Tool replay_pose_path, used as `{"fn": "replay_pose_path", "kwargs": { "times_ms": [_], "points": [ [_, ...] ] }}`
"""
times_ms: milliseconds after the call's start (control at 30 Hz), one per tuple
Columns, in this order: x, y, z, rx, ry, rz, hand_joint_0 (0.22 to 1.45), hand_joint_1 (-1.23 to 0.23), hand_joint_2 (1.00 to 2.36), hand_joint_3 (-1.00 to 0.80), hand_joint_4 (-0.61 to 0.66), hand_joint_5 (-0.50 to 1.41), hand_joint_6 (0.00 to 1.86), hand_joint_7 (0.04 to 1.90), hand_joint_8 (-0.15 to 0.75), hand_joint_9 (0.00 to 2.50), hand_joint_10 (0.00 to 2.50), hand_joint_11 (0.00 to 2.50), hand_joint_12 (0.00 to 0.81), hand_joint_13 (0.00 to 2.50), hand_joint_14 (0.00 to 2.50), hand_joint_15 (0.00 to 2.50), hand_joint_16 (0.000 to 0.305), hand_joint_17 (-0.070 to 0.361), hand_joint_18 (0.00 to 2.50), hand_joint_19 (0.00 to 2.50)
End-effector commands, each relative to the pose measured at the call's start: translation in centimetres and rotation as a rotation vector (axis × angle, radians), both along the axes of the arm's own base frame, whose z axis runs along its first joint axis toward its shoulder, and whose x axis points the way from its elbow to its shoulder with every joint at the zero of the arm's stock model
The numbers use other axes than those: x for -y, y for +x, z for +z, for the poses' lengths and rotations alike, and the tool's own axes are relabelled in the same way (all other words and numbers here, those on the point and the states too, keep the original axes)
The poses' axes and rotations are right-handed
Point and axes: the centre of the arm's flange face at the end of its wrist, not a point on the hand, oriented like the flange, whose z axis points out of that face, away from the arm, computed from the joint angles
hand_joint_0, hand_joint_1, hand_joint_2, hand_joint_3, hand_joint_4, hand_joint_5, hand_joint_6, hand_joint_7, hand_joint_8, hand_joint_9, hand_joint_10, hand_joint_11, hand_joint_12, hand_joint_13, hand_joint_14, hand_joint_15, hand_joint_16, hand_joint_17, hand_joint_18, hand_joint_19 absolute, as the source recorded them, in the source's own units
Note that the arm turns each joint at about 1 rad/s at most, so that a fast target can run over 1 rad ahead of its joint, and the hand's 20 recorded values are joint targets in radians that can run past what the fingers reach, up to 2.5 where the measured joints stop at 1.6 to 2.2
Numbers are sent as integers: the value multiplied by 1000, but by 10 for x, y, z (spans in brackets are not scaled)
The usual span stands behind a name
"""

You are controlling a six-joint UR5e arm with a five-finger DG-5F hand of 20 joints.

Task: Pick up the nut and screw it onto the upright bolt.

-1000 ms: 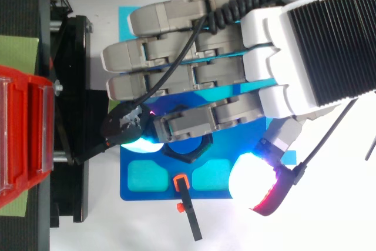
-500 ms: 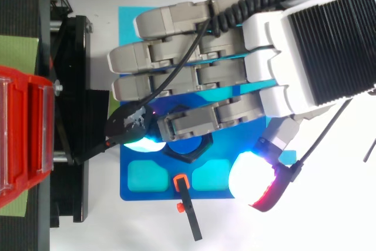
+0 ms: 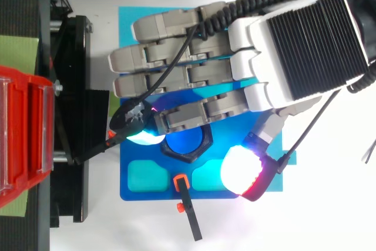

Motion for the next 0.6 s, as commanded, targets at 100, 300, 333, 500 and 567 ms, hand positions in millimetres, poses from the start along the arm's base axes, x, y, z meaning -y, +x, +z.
{"fn": "replay_pose_path", "kwargs": {
  "times_ms": [100,300,333,500,567],
  "points": [
    [-3,-1,-2,-19,0,1,462,-157,1000,-500,132,-196,501,674,204,146,0,0,311,0,0,0,40,90,0,0],
    [-5,-1,-3,-26,1,2,465,-160,1000,-500,148,-181,502,735,212,180,0,0,307,0,0,0,40,89,0,0],
    [-5,-2,-4,-27,1,2,465,-161,1000,-500,156,-174,502,748,213,184,0,0,304,0,0,0,39,89,0,0],
    [3,-2,-2,-19,0,-1,466,-162,1000,-500,173,-162,502,783,219,205,0,0,302,0,0,0,38,86,0,0],
    [4,-2,-2,-18,0,-1,466,-163,1000,-500,180,-161,502,788,219,207,0,0,302,0,0,0,38,86,0,0]
  ]
}}
